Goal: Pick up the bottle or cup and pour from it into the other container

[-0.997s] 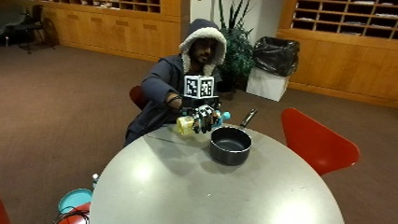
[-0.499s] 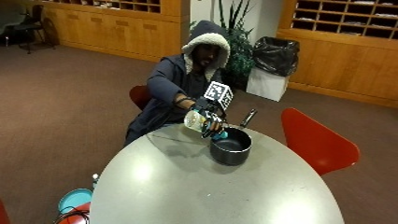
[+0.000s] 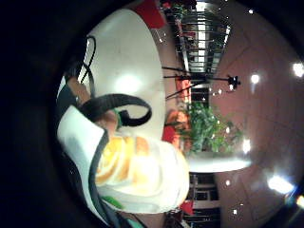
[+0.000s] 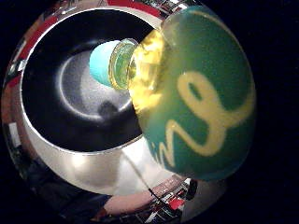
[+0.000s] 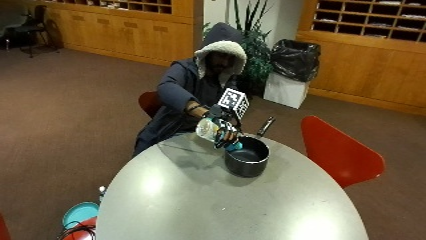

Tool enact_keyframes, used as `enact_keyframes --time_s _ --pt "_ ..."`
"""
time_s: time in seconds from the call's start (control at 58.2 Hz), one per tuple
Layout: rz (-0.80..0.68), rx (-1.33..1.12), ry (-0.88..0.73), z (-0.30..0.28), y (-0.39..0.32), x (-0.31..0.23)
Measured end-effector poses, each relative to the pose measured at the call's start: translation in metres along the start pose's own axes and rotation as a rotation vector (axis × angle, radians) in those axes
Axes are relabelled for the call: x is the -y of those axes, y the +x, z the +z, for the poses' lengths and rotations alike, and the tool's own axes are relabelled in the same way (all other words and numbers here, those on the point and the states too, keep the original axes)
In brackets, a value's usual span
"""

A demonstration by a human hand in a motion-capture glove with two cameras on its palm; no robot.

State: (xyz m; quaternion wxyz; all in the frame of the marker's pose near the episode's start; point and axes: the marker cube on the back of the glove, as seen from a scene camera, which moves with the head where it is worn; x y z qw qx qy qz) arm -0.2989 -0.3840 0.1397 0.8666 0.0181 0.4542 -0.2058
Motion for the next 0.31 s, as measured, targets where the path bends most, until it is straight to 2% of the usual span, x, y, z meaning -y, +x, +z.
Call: enact_keyframes --time_s 0.052,0.309 --pt "-0.043 0.016 0.016 0.002 0.007 -0.002" --pt "0.007 0.149 0.042 0.008 0.019 -0.007"
